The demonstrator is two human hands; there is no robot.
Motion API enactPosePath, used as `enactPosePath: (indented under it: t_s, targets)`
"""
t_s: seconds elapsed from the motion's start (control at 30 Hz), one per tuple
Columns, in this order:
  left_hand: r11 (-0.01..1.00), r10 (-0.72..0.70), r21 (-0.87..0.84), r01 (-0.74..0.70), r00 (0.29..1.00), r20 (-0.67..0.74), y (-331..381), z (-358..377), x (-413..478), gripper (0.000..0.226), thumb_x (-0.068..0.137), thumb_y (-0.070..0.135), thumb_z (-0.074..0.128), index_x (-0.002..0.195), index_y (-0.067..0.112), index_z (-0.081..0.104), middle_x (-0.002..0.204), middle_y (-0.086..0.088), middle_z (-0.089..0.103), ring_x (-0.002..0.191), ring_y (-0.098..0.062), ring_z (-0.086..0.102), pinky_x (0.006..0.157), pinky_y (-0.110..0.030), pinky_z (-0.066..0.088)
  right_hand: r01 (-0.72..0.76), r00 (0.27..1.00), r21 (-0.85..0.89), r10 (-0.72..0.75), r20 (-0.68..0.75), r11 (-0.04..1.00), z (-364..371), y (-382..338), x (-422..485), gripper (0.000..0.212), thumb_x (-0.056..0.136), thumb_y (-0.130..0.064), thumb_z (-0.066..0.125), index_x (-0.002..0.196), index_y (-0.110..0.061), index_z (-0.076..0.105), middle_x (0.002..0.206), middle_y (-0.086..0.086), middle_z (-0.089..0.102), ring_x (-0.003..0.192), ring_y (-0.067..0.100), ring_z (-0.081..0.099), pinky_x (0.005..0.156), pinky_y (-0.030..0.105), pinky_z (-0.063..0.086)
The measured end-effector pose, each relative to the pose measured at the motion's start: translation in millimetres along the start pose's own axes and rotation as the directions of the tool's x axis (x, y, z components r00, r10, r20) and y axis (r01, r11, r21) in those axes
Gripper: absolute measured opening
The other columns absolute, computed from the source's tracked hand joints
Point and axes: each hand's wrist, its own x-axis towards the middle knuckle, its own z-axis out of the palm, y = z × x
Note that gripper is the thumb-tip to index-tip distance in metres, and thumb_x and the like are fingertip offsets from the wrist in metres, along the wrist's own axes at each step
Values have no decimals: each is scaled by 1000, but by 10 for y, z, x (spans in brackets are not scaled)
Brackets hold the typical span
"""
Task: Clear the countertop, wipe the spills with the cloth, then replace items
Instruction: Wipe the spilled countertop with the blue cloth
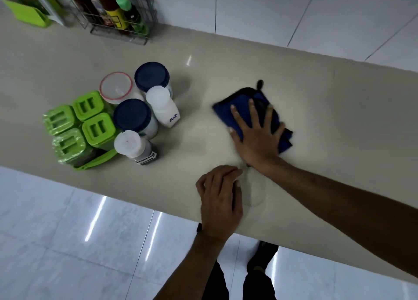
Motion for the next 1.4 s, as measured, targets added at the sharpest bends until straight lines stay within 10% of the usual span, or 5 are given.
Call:
enactPosePath:
  t_s: [0.23,0.37,0.63,0.97,1.4]
  targets:
    - [980,-89,190,65,988,123,-17,-187,236,40,104,35,60,141,24,67,153,4,61,149,-18,52,119,-45,39,361,927,-71,-367,-84,930,449,-283,-1373,85,99,-60,47,170,-22,19,177,13,18,165,39,13,122,74,18]
    - [958,8,277,-67,978,211,-7,-181,173,33,107,44,56,134,31,70,145,9,65,139,-17,59,114,-44,37,497,866,-99,-500,-3,862,354,437,-1642,58,103,-62,46,158,-41,45,173,-3,34,166,34,16,122,73,17]
    - [985,-11,174,-16,988,153,-29,-144,150,29,100,13,66,126,20,75,143,2,68,137,-26,62,107,-45,47,-244,966,13,244,-83,970,-100,1316,-787,63,107,-70,20,165,-57,0,181,-5,4,164,46,7,113,85,20]
    - [973,-14,226,-45,967,255,138,-100,296,48,103,43,58,143,20,71,157,-5,62,156,-30,48,118,-60,44,277,960,39,-274,-65,960,431,433,-2141,67,99,-61,50,163,-52,30,180,-9,11,167,38,4,117,80,13]
    - [903,65,414,-114,989,131,52,204,178,45,102,53,59,145,38,64,159,13,58,156,-13,45,124,-47,36,-487,871,121,492,-6,865,-448,2812,-709,65,101,-78,13,160,-63,-10,180,-8,-7,163,48,-7,110,91,9]
